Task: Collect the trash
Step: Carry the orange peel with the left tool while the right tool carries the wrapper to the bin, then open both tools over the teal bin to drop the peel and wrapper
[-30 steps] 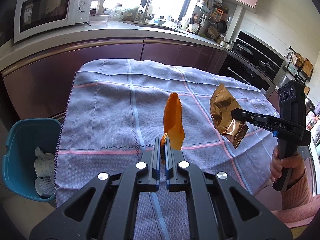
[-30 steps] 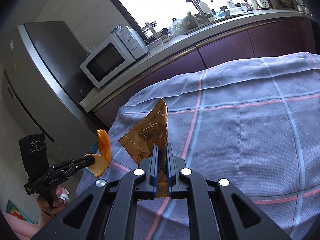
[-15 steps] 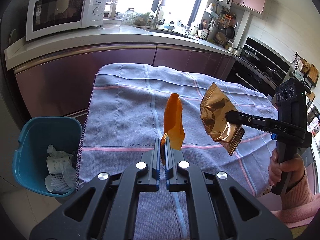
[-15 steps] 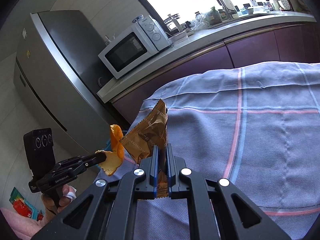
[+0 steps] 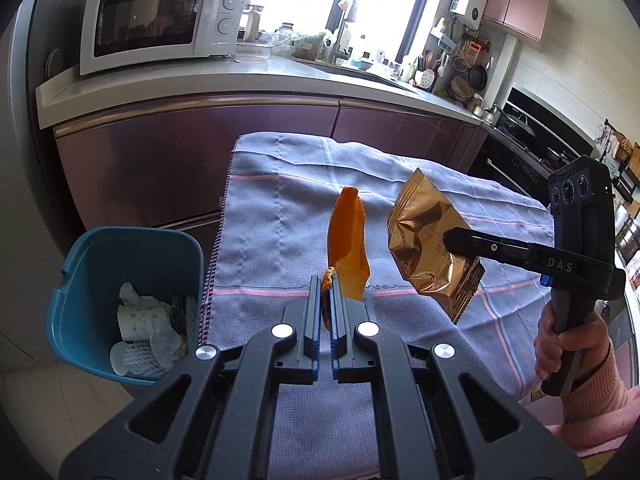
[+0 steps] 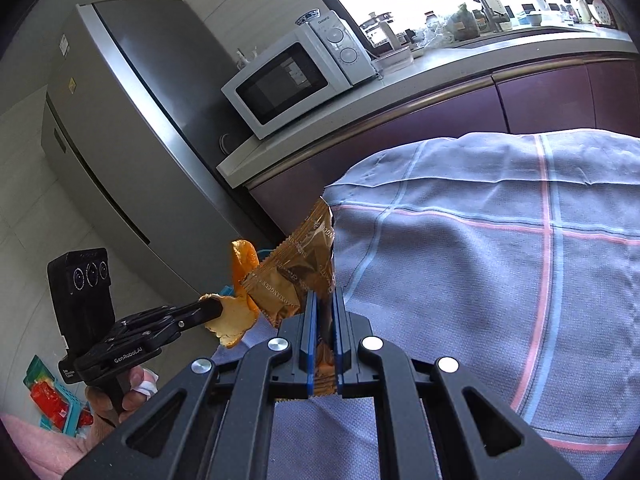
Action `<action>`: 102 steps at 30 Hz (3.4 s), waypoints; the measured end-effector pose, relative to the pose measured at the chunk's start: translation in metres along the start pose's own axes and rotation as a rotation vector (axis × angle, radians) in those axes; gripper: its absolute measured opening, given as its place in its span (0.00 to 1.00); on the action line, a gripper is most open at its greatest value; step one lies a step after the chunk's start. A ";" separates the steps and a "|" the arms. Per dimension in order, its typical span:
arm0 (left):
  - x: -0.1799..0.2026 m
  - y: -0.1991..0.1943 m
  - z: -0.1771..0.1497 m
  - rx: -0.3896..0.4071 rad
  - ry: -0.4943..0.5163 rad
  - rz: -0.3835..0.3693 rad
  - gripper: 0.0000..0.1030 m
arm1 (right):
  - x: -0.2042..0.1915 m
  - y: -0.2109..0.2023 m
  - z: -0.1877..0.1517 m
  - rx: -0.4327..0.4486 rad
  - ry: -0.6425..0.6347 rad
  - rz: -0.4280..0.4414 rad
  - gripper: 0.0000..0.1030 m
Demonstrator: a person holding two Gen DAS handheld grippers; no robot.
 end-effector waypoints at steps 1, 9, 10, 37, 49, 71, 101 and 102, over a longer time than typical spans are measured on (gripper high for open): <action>-0.002 -0.001 0.000 0.002 -0.003 0.002 0.04 | -0.002 0.002 0.001 -0.003 -0.003 0.002 0.06; -0.015 -0.010 -0.002 0.013 -0.027 0.020 0.04 | -0.014 0.015 0.006 -0.023 -0.025 0.022 0.06; -0.016 -0.011 -0.002 0.014 -0.029 0.022 0.04 | -0.016 0.016 0.006 -0.024 -0.028 0.023 0.06; -0.052 -0.035 -0.002 0.050 -0.085 0.085 0.04 | -0.045 0.043 0.017 -0.062 -0.073 0.082 0.06; -0.089 -0.036 -0.002 0.052 -0.143 0.162 0.04 | -0.067 0.080 0.032 -0.114 -0.084 0.121 0.06; -0.192 0.005 -0.018 -0.039 -0.307 0.274 0.04 | -0.102 0.197 0.049 -0.312 -0.111 0.071 0.06; -0.126 -0.026 -0.025 0.144 -0.177 0.203 0.93 | -0.093 0.096 0.022 -0.025 -0.259 -0.123 0.88; -0.118 -0.031 -0.024 0.168 -0.162 0.204 0.94 | -0.090 0.085 0.018 0.002 -0.261 -0.144 0.91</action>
Point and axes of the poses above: each gripper's, at about its wrist camera, not at the fingertips, and y roughly the way its jaws point, x to its right, z to its top, the point moved 8 cm from there along y, roughly the way its jaws point, and after that the axes turned 12 degrees about -x, right-handed, at the moved point
